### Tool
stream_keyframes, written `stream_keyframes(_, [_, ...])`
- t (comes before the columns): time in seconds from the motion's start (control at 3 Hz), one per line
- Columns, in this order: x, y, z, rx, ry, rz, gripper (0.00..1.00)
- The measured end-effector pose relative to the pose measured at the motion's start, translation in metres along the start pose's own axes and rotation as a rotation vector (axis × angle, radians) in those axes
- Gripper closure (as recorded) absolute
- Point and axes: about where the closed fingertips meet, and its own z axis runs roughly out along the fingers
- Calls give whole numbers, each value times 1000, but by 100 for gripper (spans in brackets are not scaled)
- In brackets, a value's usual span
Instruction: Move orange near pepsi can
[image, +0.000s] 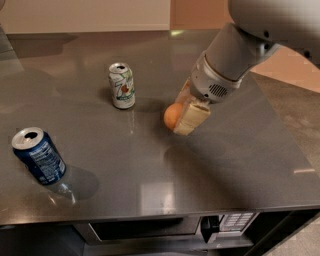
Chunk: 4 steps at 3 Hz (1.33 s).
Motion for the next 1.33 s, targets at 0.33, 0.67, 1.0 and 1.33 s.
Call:
stream_keyframes(0.33, [-39,20,4,-25,-33,-54,100])
stream_keyframes(0.67, [-73,39,15,-50,-62,-95,100])
stream_keyframes(1.0, [-108,63,27,-64,-91,-138,100])
stream_keyframes(1.33, [-138,83,41,-88,-120,-183,100])
